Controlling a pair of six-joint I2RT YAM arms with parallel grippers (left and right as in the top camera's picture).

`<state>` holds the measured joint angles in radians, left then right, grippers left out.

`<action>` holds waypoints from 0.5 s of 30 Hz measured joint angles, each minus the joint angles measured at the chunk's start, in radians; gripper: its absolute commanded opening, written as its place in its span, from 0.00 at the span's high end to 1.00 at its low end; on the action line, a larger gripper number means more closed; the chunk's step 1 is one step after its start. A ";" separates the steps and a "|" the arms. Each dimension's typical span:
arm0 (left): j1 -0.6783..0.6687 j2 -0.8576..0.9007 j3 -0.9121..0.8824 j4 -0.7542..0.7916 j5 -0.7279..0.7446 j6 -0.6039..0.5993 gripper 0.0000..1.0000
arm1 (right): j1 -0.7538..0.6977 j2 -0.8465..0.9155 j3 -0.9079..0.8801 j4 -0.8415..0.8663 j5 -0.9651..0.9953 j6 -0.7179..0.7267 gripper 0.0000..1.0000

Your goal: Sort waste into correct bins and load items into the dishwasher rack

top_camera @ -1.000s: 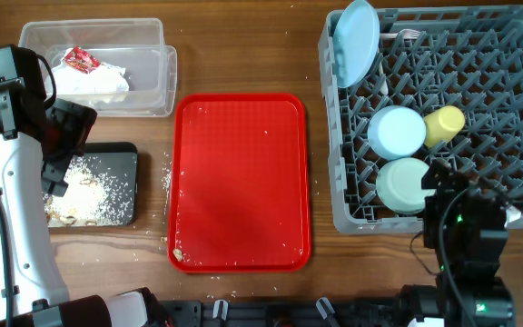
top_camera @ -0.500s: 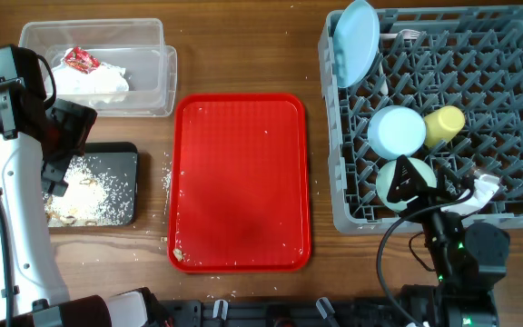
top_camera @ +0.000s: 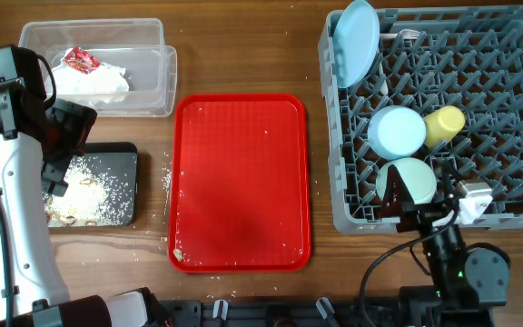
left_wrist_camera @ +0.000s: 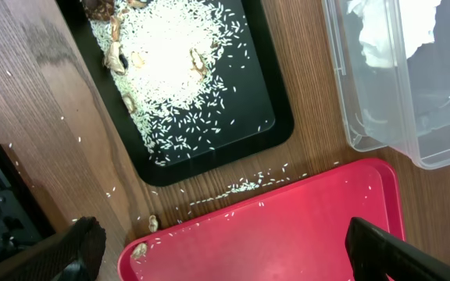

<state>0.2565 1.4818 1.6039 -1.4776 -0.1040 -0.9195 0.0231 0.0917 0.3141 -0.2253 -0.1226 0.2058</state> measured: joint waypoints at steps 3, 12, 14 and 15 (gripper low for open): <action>0.000 0.000 0.000 0.001 0.000 0.000 0.00 | 0.000 -0.055 -0.122 0.121 -0.002 -0.003 0.00; 0.000 0.000 0.000 0.000 0.000 0.000 0.00 | 0.000 -0.072 -0.288 0.303 -0.031 -0.022 0.00; 0.000 0.000 0.000 0.000 0.000 0.000 0.00 | 0.000 -0.072 -0.296 0.310 -0.031 -0.045 0.00; 0.000 0.000 0.000 0.000 0.000 0.000 0.00 | 0.000 -0.072 -0.299 0.310 -0.031 -0.062 0.00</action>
<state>0.2565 1.4818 1.6039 -1.4776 -0.1040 -0.9195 0.0231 0.0193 0.0154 0.0849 -0.1535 0.1440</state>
